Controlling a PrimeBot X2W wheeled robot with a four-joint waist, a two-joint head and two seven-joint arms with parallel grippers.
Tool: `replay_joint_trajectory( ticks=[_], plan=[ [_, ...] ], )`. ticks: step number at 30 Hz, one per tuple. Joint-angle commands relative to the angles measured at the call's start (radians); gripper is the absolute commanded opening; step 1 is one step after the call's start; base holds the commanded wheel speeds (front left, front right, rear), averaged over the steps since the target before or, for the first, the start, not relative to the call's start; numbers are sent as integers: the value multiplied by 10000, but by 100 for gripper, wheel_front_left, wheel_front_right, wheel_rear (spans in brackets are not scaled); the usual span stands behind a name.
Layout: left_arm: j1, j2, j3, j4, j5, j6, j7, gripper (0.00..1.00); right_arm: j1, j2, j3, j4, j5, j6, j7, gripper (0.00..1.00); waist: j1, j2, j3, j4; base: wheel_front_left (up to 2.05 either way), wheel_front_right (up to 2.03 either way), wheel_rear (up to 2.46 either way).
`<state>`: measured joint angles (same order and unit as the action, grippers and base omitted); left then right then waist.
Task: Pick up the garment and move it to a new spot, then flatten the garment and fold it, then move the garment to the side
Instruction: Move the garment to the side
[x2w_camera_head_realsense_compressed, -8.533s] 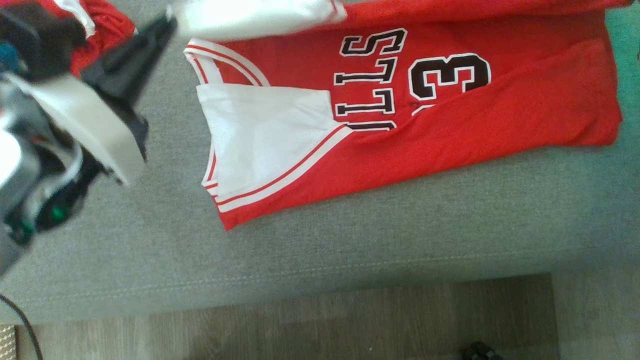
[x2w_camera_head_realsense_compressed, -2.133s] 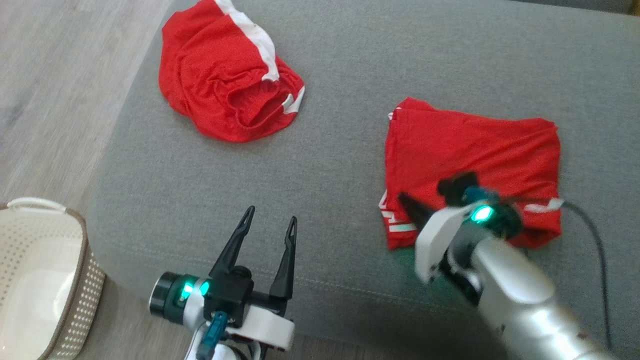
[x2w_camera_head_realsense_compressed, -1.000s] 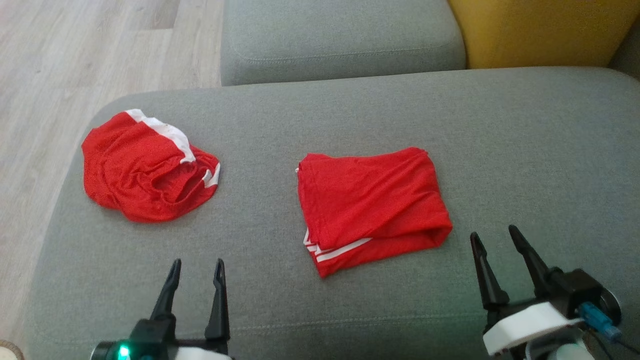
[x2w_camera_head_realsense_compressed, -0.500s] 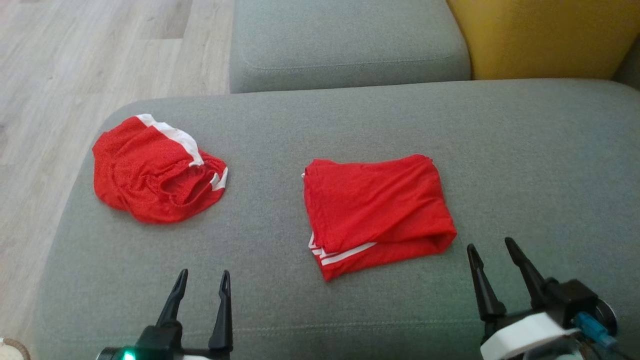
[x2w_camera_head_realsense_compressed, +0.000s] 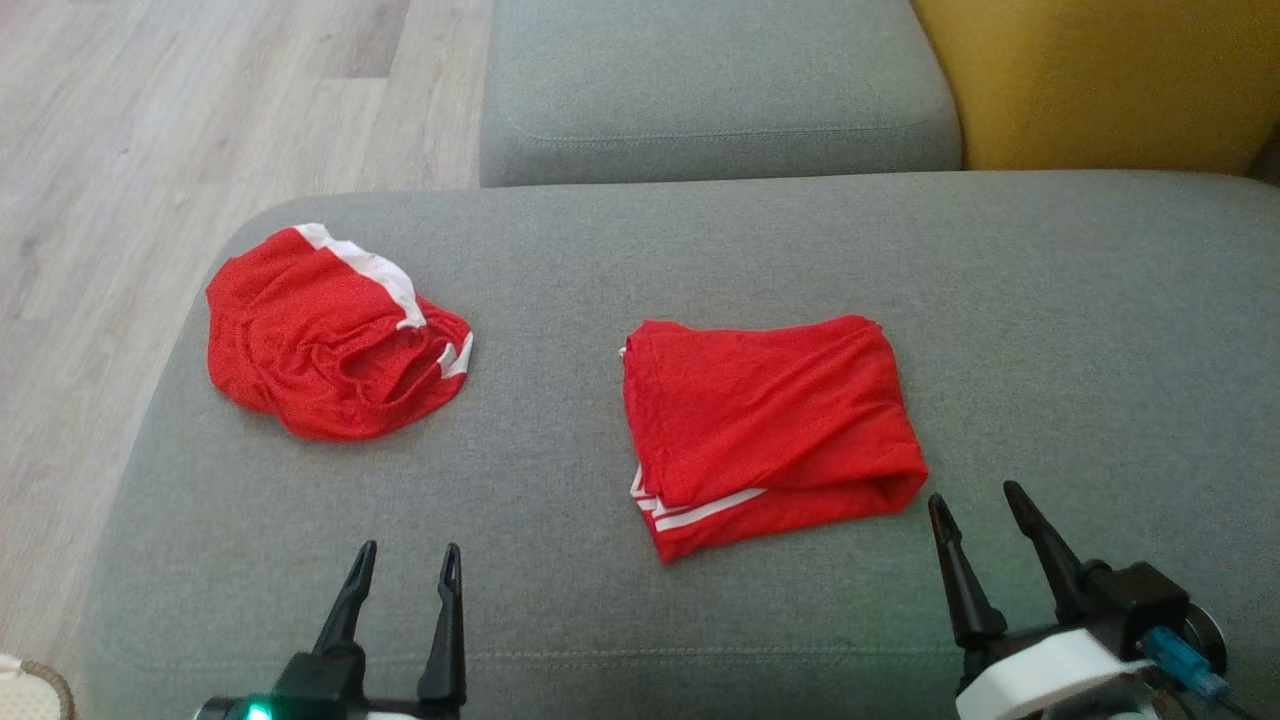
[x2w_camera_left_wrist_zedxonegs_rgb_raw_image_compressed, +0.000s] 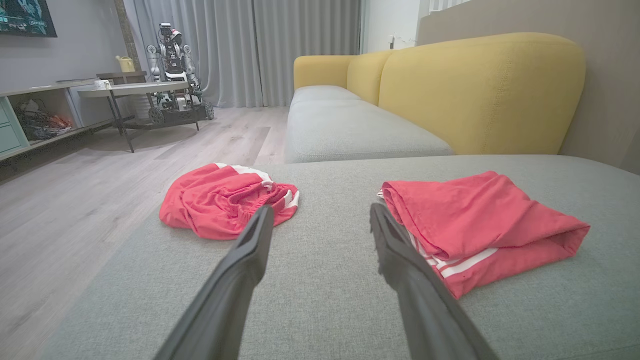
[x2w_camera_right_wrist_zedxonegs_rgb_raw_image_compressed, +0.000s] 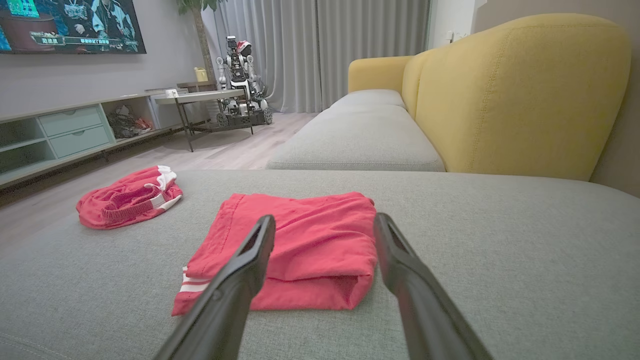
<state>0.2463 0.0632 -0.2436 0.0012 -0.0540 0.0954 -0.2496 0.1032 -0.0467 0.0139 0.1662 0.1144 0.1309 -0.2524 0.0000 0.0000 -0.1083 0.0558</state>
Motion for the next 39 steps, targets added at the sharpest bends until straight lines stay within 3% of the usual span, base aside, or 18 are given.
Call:
replay_joint_trajectory(
  ticks=[1, 13, 19, 25, 30, 39],
  plan=[
    [-303, -101, 373, -321, 95, -41, -122, 100, -284, -37, 262, -255, 30, -2, -93, 100, 0, 0, 20, 34, 0, 0, 0],
    [-561, -117, 136, -324, 141, -109, -122, 100, -1508, -36, 73, 750, 181, -2, -93, 100, 0, 0, 725, 432, 0, 0, 0],
    [-812, -123, -174, -344, 127, -139, -122, 100, -2979, -418, -201, 2582, 93, -2, -93, 100, 0, 0, 1236, 577, 0, 0, 0],
    [-1479, -127, -716, -386, 105, -177, -122, 100, -5064, -1235, -789, 5038, 366, -2, -80, 100, 0, 0, 2112, 873, 0, 0, 0],
    [-1943, -128, -1028, -345, 19, -96, -122, 100, -6359, -1706, -695, 6469, 569, -2, -77, 100, 0, 0, 2808, 1073, 0, 0, 0],
    [-2720, -129, -1368, -300, -34, -39, -122, 100, -7723, -1806, 12, 8473, 1020, -2, 344, 100, 0, 0, 3758, 1306, 0, 0, 0]
  ],
)
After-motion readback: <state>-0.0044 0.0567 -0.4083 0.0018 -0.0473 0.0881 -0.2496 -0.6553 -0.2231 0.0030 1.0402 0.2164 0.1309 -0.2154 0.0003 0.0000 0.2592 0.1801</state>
